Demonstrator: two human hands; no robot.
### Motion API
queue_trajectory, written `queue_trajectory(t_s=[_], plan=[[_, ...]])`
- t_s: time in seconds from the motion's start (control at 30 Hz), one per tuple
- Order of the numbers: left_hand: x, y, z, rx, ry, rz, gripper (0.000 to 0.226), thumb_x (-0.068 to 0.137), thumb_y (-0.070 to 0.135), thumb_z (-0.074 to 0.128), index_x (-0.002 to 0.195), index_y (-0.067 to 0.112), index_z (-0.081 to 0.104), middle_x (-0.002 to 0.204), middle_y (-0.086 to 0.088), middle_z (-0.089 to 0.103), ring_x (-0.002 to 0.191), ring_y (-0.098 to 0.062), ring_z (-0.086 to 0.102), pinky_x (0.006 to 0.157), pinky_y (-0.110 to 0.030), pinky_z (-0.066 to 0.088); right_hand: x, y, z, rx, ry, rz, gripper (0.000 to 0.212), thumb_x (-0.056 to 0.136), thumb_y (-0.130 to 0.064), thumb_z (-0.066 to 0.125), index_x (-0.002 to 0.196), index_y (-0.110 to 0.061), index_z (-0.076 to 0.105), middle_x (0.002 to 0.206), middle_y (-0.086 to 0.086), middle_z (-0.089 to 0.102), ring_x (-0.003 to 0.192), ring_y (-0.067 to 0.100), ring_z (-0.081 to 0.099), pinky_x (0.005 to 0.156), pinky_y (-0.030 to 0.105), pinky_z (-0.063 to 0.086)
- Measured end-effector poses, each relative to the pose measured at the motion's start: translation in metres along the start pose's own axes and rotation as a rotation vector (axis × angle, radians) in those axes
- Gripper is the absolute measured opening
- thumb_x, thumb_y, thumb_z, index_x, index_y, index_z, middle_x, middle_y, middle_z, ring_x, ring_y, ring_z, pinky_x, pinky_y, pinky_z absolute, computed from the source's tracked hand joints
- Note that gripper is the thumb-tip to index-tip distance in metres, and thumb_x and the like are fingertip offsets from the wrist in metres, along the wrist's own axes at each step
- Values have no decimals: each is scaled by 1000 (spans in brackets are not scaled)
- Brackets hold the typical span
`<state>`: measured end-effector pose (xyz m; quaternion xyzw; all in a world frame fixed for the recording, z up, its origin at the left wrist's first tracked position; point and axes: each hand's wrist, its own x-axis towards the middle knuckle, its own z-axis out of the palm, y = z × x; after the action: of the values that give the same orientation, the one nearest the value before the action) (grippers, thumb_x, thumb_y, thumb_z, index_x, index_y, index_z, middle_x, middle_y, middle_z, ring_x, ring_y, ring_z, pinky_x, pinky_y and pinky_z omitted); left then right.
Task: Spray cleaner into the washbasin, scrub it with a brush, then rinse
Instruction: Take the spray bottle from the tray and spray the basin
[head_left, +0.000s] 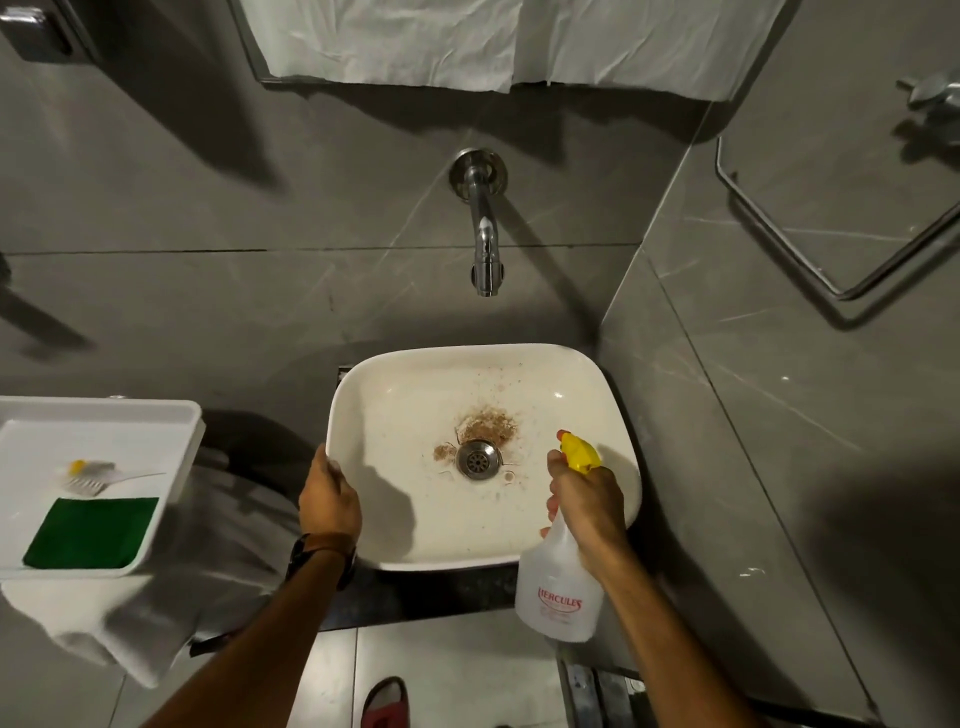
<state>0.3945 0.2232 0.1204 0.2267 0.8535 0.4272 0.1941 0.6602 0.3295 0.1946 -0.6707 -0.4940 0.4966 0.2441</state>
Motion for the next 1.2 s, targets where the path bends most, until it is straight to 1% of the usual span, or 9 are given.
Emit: queue_trajectory(t_s=[0.17, 0.3, 0.5, 0.6, 0.73, 0.87, 0.97, 1.07, 1.2], plan=[[2, -3, 2, 1, 7, -7, 35, 103, 30, 30, 135, 26, 45, 116, -15, 63, 89, -25, 55, 81, -41, 50, 2, -3, 13, -27, 19, -77, 39, 92, -51, 53, 131, -52, 58, 63, -10, 73, 66, 12, 71, 66, 32, 57], [4, -6, 3, 4, 20, -12, 34, 102, 30, 31, 134, 29, 44, 116, -16, 64, 88, -25, 56, 82, -42, 51, 10, -12, 17, -83, 166, -135, 41, 96, -51, 46, 135, -45, 57, 73, 3, 73, 76, 27, 72, 79, 48, 62], [3, -4, 3, 4, 19, -27, 37, 103, 30, 32, 137, 28, 44, 116, -15, 64, 90, -25, 57, 84, -45, 52, 17, -19, 20, -72, 132, -108, 49, 90, -59, 47, 129, -38, 66, 84, 8, 76, 85, 33, 73, 83, 50, 61], [2, -2, 2, 2, 18, -46, 35, 102, 31, 31, 134, 32, 44, 113, -12, 64, 91, -30, 60, 87, -50, 54, 11, -22, 25, -73, 53, -110, 40, 92, -54, 53, 128, -40, 66, 70, 1, 75, 73, 25, 73, 83, 49, 61], [1, 0, 1, 3, 22, -30, 34, 102, 31, 31, 132, 30, 45, 112, -12, 65, 89, -29, 59, 85, -46, 54, -11, -26, 39, -52, -94, -25, 26, 89, -54, 61, 105, -38, 74, 64, 6, 74, 64, 26, 73, 73, 51, 64], [2, 0, 1, 9, 22, -27, 35, 102, 30, 31, 133, 27, 46, 114, -11, 65, 87, -23, 57, 82, -38, 51, -36, -23, 57, -123, -203, 70, 52, 82, -61, 66, 81, -10, 74, 56, 6, 70, 52, 26, 69, 68, 54, 64], [1, 1, -1, -1, 15, -39, 35, 102, 31, 31, 133, 26, 46, 114, -11, 65, 90, -25, 60, 84, -38, 53, -43, -15, 65, -153, -284, 77, 49, 83, -56, 67, 82, -8, 74, 59, 6, 71, 53, 24, 70, 73, 50, 64], [1, 3, -3, -3, -4, -52, 37, 103, 30, 30, 135, 25, 46, 117, -11, 65, 99, -32, 63, 90, -48, 54, -40, -12, 62, -139, -295, 106, 38, 83, -49, 69, 87, -12, 75, 57, 0, 67, 49, 21, 66, 66, 46, 62], [1, 3, -3, 6, -10, -61, 40, 103, 28, 30, 140, 19, 44, 125, -13, 63, 106, -34, 62, 95, -50, 52, -32, -17, 52, -162, -282, 102, 36, 82, -49, 70, 87, -13, 74, 59, 0, 67, 49, 20, 64, 58, 41, 60]])
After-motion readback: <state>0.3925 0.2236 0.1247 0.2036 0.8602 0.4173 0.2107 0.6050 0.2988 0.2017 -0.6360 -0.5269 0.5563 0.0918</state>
